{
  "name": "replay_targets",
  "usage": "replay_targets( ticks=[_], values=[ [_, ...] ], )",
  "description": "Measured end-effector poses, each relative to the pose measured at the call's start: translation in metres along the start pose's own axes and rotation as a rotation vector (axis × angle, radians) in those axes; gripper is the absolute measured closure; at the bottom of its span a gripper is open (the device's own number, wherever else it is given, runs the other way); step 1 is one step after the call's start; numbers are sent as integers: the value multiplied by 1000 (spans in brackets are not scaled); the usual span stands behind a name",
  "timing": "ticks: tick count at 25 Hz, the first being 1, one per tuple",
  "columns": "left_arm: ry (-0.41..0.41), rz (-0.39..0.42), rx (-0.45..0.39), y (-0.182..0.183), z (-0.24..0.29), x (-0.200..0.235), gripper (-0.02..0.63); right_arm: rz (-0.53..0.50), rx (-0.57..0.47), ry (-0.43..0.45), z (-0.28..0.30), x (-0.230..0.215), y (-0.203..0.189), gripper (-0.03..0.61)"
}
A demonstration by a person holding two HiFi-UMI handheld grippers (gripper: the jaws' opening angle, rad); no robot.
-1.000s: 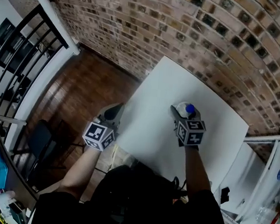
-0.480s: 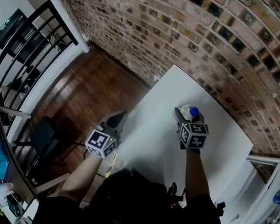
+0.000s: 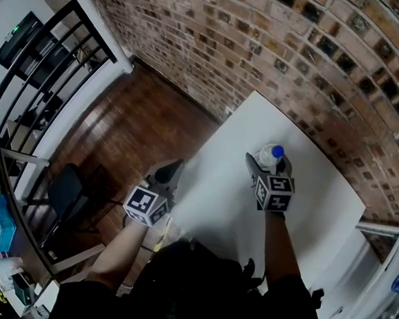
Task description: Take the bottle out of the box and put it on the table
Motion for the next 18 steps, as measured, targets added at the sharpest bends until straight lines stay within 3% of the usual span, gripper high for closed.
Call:
replay_targets(
  ticks=[7, 18],
  values=[
    [15, 11, -5, 8, -17, 1, 620, 2, -12, -23, -10, 4, -4, 164],
    [10, 18, -121, 36, -53, 6, 620, -7, -113, -106, -69, 23, 3, 164]
  ],
)
Point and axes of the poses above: the fingertips, and each gripper's own axes: z forward along the fingers, x to its left, y out of its top, the point moved 6 cm from there along -z, backward along the fingers, and after that the axes turned 12 degrees about y, right-handed, at the moved point
